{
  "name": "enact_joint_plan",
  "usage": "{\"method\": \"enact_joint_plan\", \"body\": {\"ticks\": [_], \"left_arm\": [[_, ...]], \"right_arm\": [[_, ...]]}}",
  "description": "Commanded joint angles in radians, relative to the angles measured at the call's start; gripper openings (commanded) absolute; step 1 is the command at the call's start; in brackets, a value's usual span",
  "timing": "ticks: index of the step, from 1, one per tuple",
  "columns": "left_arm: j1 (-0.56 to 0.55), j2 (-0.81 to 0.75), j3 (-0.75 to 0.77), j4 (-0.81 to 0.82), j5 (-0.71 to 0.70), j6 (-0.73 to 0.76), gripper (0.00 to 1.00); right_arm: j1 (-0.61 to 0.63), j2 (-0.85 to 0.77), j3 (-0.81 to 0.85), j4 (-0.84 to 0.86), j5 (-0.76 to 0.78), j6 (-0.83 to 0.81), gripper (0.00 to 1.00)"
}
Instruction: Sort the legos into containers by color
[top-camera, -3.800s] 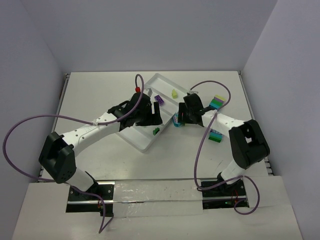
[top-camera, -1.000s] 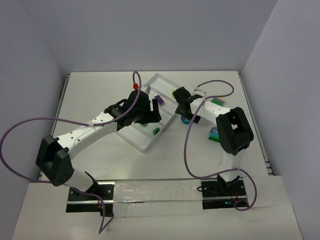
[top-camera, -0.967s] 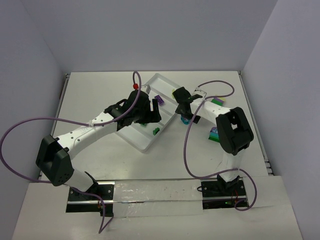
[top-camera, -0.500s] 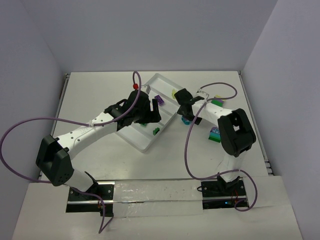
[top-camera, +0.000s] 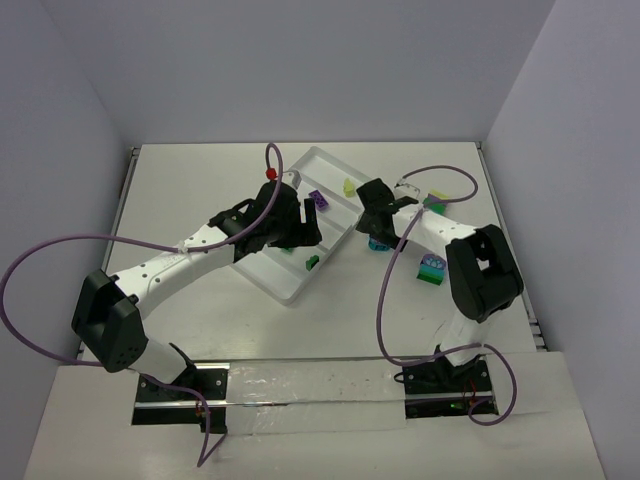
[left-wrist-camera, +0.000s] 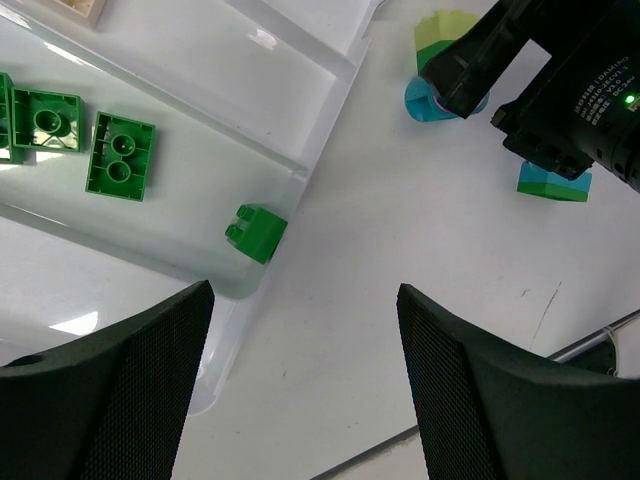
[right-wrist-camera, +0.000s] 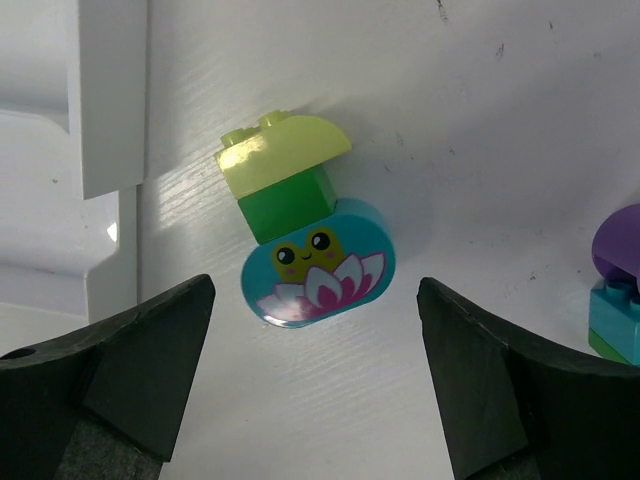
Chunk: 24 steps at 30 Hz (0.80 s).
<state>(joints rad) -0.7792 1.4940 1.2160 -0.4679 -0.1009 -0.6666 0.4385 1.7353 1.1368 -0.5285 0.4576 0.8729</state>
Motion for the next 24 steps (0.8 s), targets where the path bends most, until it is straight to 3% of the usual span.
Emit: {"method": "enact_joint_plan", "body": {"ticks": [1, 11, 24], "left_arm": [[-0.002, -0.021, 0.024, 0.003, -0.006, 0.025, 0.81], [-0.002, -0.017, 0.019, -0.002, -0.016, 0.025, 0.81], [-0.001, -0.021, 0.01, 0.0, -0.022, 0.027, 0.81]], "right_arm": [[0.002, 0.043, 0.06, 0.017, 0.0, -0.002, 0.9], [-0.004, 0.071, 0.045, 0.022, 0.047, -0.112, 0.96], [-0.061, 0.035, -0.044, 0.196, -0.153, -0.355, 0.97]]}}
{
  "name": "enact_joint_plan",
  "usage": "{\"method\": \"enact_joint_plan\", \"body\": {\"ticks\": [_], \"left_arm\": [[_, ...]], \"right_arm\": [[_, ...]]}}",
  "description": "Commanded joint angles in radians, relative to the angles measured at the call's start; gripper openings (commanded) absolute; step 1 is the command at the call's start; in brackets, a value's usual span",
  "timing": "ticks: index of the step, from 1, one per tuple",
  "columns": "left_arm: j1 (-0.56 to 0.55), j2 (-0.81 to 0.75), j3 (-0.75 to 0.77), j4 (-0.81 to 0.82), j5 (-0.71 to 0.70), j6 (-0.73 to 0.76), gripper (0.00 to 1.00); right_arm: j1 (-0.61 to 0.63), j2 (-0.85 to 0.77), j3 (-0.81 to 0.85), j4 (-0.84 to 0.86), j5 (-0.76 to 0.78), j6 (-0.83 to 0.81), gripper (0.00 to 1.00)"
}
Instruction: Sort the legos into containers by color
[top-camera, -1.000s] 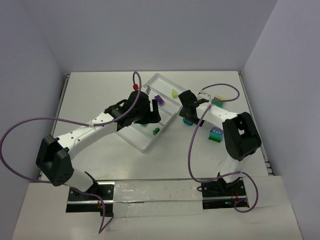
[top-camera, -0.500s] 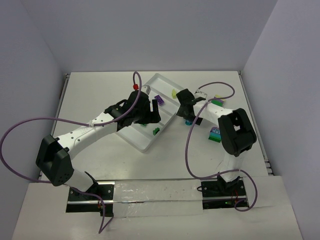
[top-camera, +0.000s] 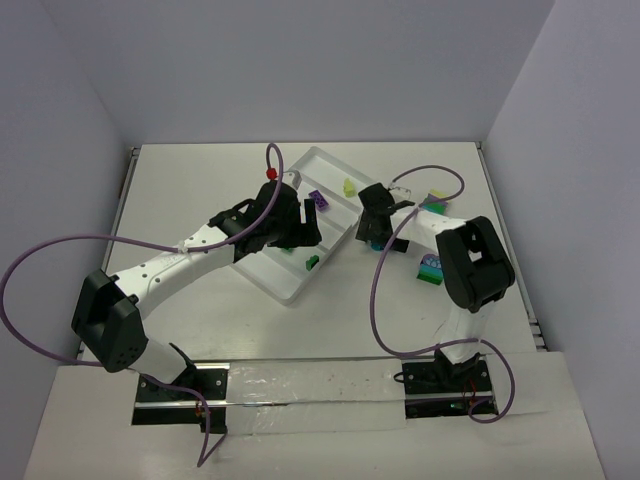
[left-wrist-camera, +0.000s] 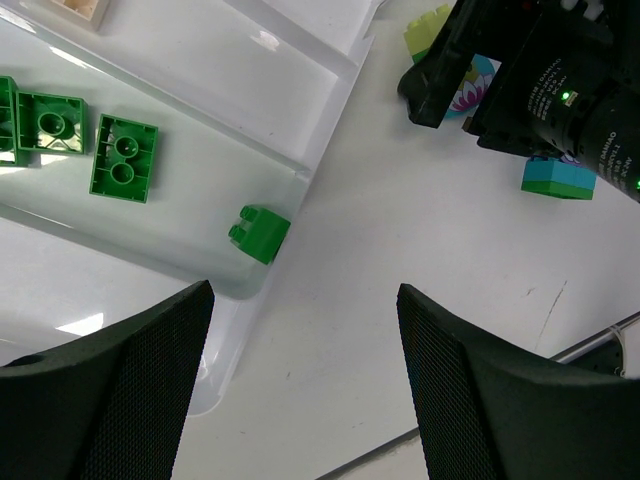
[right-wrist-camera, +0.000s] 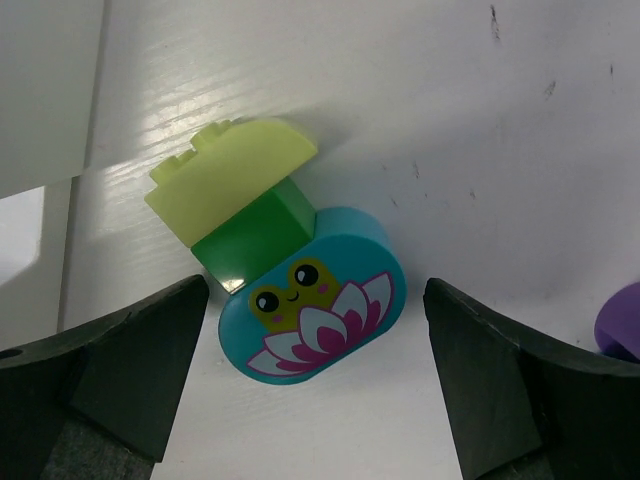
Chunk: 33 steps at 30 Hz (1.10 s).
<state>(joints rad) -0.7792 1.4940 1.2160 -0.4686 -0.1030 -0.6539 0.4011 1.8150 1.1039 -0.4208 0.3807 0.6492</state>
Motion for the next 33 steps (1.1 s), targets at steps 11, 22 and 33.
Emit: {"method": "enact_joint_plan", "body": {"ticks": [11, 22, 33], "left_arm": [[-0.002, -0.022, 0.014, -0.003, -0.021, 0.015, 0.81], [-0.002, -0.015, 0.016, 0.001, -0.017, 0.013, 0.81], [-0.002, -0.012, 0.021, -0.001, -0.017, 0.011, 0.81]], "right_arm": [[-0.077, -0.069, -0.011, 0.147, -0.241, -0.331, 1.0], [-0.113, -0.049, 0.005, 0.119, -0.283, -0.387, 0.97], [-0.111, -0.022, 0.04, 0.11, -0.271, -0.411, 0.7]]}}
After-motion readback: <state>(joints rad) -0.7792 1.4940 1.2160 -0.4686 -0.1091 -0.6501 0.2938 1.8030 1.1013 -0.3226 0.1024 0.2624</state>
